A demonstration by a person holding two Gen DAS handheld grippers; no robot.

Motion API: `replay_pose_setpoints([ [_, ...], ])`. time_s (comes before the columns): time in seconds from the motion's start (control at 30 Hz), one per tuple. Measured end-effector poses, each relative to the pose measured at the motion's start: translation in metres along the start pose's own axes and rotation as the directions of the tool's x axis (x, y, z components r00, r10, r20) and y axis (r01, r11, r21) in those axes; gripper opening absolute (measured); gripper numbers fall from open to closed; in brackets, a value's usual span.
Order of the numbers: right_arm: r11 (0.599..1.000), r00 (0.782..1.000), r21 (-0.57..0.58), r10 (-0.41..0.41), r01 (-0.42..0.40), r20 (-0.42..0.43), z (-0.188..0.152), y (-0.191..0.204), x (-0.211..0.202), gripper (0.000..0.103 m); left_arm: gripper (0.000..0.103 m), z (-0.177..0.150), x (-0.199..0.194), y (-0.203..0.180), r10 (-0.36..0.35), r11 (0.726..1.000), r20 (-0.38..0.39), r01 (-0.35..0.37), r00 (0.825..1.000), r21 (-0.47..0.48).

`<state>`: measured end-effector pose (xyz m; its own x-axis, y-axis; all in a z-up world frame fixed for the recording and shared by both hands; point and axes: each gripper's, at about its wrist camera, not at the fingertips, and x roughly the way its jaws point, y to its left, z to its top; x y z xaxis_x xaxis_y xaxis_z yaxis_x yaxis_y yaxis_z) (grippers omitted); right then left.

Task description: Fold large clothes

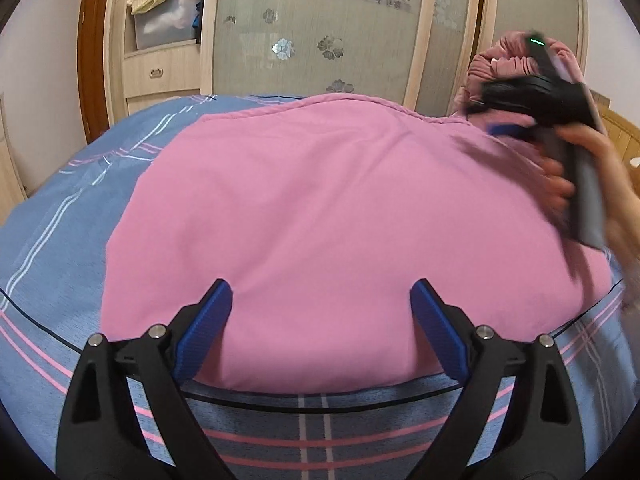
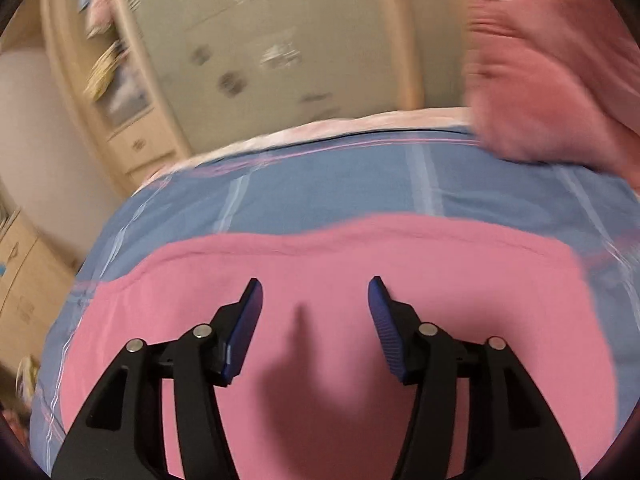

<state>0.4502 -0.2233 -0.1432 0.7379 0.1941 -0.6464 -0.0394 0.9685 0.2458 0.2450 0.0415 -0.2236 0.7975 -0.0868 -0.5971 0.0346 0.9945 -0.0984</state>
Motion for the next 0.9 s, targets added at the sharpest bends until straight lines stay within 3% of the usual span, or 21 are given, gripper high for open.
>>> replay_pose_setpoints([
  [0.07,0.993,0.993,0.034,-0.116,0.117,-0.02,-0.007,-0.03,-0.005,0.06,0.093,0.0,0.001,-0.001,0.002,1.0,0.002,-0.002,1.0,0.005],
  [0.13,0.981,0.978,0.014,-0.194,0.195,-0.082,-0.008,-0.053,0.017,0.088,0.094,0.001,0.001,-0.001,-0.012,1.0,0.004,0.012,1.0,0.0],
  [0.17,0.98,0.975,0.012,-0.194,0.197,-0.111,-0.008,-0.066,0.032,0.099,0.094,0.001,0.001,-0.001,-0.025,1.0,0.008,0.025,1.0,0.0],
  [0.2,0.985,0.978,0.048,-0.16,0.168,-0.137,-0.009,-0.084,0.047,0.102,0.094,0.002,0.001,-0.002,-0.03,1.0,0.013,0.03,0.999,0.004],
  [0.23,0.984,0.981,0.129,-0.106,0.127,-0.161,-0.01,-0.1,0.057,0.102,0.094,0.002,0.0,-0.002,-0.025,1.0,0.015,0.025,1.0,0.011],
  [0.3,0.977,0.992,0.197,-0.067,0.088,-0.11,-0.009,-0.108,0.049,0.099,0.095,0.002,0.002,-0.004,-0.013,1.0,0.011,0.013,1.0,0.018],
  [0.4,0.984,0.997,0.161,-0.074,0.073,0.001,-0.018,-0.094,0.007,0.096,0.095,0.001,-0.002,-0.001,-0.022,1.0,0.026,0.021,0.999,0.01],
  [0.47,0.992,0.998,0.128,-0.02,0.013,0.051,-0.03,-0.077,-0.032,0.096,0.095,0.002,-0.011,-0.001,-0.019,1.0,0.046,0.018,0.999,0.011],
  [0.6,0.996,0.994,0.037,0.08,-0.083,0.07,-0.078,-0.04,-0.122,0.102,0.095,0.006,-0.049,-0.013,0.067,0.997,0.065,-0.069,0.996,0.025],
  [0.73,0.989,0.991,0.081,0.123,-0.126,0.05,-0.142,-0.032,-0.19,0.102,0.101,0.013,-0.106,-0.032,-0.004,1.0,0.068,0.004,0.998,-0.009],
  [0.8,0.991,0.996,0.104,0.077,-0.083,0.054,-0.168,-0.028,-0.216,0.102,0.101,0.013,-0.129,-0.047,-0.02,1.0,0.075,0.018,0.997,0.026],
  [0.9,0.997,0.998,0.079,-0.013,0.008,0.058,-0.19,-0.018,-0.249,0.102,0.101,0.007,-0.166,-0.075,0.058,0.986,0.103,-0.073,0.993,0.152],
])
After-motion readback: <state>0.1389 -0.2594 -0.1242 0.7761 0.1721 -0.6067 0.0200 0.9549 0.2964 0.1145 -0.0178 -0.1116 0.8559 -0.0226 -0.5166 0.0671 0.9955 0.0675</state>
